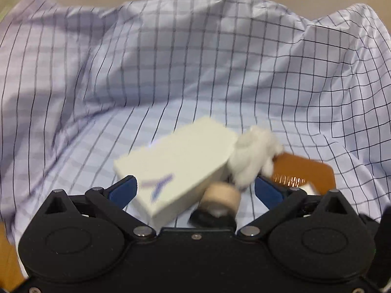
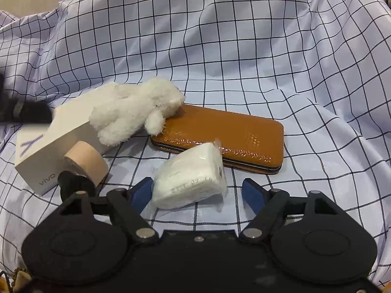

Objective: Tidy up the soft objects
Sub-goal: 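Grasp the white plush bear with the left tool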

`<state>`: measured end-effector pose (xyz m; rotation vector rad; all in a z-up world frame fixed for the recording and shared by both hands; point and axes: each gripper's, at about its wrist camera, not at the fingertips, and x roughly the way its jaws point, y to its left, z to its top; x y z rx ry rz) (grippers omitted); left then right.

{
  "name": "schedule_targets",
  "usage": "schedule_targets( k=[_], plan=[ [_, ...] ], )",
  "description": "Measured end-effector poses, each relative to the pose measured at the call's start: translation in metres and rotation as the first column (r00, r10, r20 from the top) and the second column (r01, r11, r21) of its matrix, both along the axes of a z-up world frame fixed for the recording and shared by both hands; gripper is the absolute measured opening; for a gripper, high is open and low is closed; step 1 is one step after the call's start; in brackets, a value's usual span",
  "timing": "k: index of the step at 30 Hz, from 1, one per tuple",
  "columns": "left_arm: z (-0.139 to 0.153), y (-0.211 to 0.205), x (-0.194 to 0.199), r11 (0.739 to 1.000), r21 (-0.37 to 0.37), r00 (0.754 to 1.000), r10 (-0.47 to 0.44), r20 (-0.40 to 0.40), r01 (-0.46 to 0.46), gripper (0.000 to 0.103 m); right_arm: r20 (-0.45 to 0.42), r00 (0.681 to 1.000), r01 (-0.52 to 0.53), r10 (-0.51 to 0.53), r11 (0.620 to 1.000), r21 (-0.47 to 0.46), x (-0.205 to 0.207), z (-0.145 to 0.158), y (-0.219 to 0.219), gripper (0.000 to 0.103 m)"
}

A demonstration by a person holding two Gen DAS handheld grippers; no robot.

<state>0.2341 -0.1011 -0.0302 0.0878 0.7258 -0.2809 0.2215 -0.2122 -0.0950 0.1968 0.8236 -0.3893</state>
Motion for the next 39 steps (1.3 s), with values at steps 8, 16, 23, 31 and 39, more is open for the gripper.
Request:
schedule_targets(
  k=[8,16,23,31,39],
  plan=[
    [0.004,-0.061,0.035,0.982,0.143,0.992,-0.124,0.013,0.121,0.099,0.009,1.000,0.007,-0.007,1.000,0.021,-0.003,0.001,-0.003,0.078],
    [-0.019,-0.106,0.064,0.958,0.226,0.985,-0.171,-0.036,0.174,0.099,0.007,1.000,0.006,-0.006,1.000,0.029,-0.003,-0.001,-0.004,0.081],
    [-0.041,-0.129,0.075,0.908,0.343,0.970,-0.235,-0.057,0.240,0.099,0.004,1.000,0.008,-0.008,0.999,0.032,-0.003,-0.002,-0.004,0.083],
    [-0.053,-0.140,0.074,0.885,0.345,0.950,-0.295,-0.103,0.312,0.081,0.008,1.000,0.011,-0.011,0.999,0.041,-0.004,-0.002,-0.005,0.085],
    [-0.043,-0.140,0.073,0.880,0.338,0.941,-0.331,-0.071,0.335,0.050,0.006,1.000,0.015,-0.015,0.999,0.039,-0.004,-0.003,-0.005,0.088]
  ],
)
